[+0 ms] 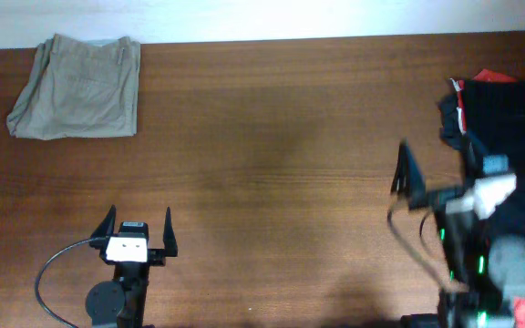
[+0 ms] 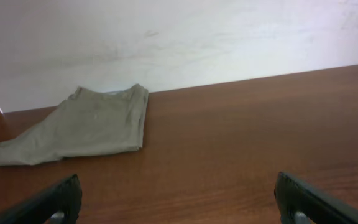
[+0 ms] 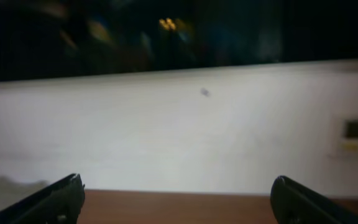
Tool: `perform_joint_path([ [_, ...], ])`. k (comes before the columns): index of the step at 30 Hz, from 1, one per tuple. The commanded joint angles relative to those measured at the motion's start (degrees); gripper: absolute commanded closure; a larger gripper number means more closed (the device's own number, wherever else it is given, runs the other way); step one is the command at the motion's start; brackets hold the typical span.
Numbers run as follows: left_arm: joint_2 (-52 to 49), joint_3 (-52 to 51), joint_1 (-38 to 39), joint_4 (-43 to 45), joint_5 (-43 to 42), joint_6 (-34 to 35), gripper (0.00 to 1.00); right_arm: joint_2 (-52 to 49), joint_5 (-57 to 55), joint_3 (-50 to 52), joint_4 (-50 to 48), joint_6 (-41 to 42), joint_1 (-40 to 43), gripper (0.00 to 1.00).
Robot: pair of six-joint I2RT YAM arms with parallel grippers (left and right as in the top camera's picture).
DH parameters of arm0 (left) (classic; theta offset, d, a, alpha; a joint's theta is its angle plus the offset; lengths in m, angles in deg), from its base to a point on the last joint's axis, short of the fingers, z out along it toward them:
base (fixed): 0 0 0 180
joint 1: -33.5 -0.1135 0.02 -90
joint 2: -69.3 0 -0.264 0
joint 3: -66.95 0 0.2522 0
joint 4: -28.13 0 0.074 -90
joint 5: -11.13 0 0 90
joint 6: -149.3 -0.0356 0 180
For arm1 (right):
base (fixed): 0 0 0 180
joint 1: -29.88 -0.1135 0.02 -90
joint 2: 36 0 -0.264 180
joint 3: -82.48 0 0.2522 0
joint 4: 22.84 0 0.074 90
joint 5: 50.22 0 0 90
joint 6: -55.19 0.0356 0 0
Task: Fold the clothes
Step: 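Reach the right gripper up to the clothes pile at right edge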
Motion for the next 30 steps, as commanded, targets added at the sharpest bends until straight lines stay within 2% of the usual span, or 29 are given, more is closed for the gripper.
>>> perform_joint_path([
  [1,0.4,-0.2,-0.2,-0.2,0.2,0.5,0.01,-20.0,-11.2,-15.6,8.9,-3.9,0.9,0.01],
  [7,0.4,-0.2,-0.2,-0.2,0.2,0.5,0.01,-49.2,-11.1,-44.9,35.5,-10.2,5.2,0.01],
  [12,0.4,-0.2,-0.2,-0.2,0.2,0.5,0.01,-65.1,-14.9,-59.9,46.8,-10.8,7.3,0.01],
  [15,0.4,-0.2,-0.2,-0.2,0.2,0.5,0.01,-70.1,-22.1,-61.4,43.9,-10.8,8.6,0.01],
  [20,0.4,-0.2,-0.2,-0.2,0.2,0.5,0.01,-78.3,-31.6,-61.4,38.4,-19.8,11.0,0.01],
  [30,0.4,-0.2,-0.2,-0.2,0.2,0.5,0.01,-91.7,-37.3,-61.4,29.6,-24.2,15.3,0.01],
])
